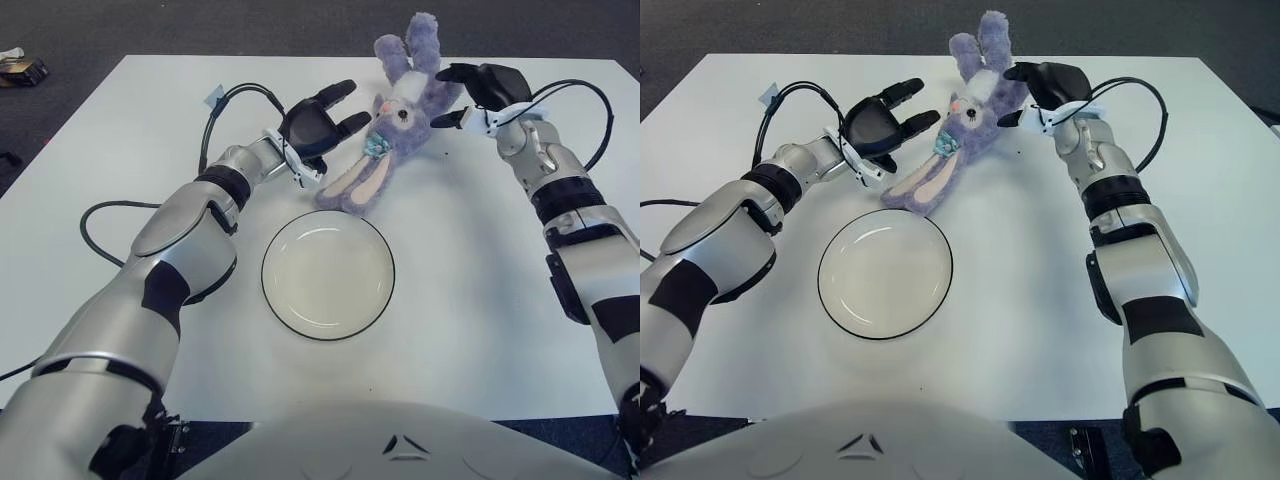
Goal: Put the doll into the plate.
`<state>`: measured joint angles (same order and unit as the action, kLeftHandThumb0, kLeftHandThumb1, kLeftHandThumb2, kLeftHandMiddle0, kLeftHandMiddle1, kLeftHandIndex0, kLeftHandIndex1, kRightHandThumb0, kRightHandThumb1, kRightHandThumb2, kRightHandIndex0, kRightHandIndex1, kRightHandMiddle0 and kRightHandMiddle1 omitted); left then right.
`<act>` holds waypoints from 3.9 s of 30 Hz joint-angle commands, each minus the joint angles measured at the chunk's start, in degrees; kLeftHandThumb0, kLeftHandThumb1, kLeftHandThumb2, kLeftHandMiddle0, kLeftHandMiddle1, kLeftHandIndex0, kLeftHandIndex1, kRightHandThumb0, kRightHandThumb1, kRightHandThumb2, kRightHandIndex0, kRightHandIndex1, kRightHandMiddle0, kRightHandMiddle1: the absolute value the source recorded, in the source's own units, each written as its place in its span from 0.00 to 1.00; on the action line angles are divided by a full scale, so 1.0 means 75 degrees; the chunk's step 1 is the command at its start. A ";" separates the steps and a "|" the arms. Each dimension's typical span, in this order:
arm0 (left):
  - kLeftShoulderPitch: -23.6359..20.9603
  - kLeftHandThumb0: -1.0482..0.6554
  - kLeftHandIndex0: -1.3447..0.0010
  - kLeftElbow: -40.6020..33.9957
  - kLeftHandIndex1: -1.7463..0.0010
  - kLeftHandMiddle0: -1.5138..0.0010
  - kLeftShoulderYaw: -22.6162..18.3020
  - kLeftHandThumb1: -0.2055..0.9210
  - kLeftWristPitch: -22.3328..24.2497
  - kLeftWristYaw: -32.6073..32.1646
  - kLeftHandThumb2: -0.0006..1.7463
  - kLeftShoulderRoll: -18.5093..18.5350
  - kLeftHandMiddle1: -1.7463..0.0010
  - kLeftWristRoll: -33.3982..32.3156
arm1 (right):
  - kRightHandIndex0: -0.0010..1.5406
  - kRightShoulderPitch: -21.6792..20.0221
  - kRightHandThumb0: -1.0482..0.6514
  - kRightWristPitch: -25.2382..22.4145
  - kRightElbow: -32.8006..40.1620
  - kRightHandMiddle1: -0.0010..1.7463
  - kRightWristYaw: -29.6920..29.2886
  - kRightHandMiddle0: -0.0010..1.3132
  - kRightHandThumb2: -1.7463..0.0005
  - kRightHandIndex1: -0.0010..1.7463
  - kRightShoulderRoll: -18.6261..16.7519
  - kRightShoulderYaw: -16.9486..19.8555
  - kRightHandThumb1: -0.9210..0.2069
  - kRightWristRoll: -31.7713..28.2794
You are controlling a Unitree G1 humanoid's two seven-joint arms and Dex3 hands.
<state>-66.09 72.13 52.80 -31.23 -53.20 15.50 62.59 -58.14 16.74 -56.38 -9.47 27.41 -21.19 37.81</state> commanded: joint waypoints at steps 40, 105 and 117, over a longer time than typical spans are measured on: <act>-0.0015 0.41 0.85 0.0375 0.01 0.90 0.0178 1.00 -0.0478 -0.3420 0.29 -0.0255 0.26 0.0379 | 0.37 -0.0420 0.40 -0.0062 -0.0778 0.04 0.1120 0.42 1.00 0.06 -0.0260 -0.1487 0.12 0.0893; 0.0041 0.41 0.83 0.0331 0.03 0.90 -0.0277 1.00 -0.0072 -0.3336 0.28 -0.0353 0.30 0.0105 | 0.41 0.3896 0.62 -0.2962 0.7297 1.00 0.2819 0.34 0.21 0.99 0.1289 0.0621 0.58 0.0604; 0.0031 0.41 0.84 0.0371 0.02 0.88 -0.0370 1.00 -0.0204 -0.3434 0.28 -0.0388 0.31 -0.0006 | 0.39 0.5249 0.62 -0.3052 0.9066 1.00 0.3306 0.32 0.24 0.99 0.1363 0.1697 0.55 0.0066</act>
<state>-65.69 74.67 50.59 -32.43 -78.68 12.38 63.29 -20.88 -5.95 8.42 14.25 36.88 -10.45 39.33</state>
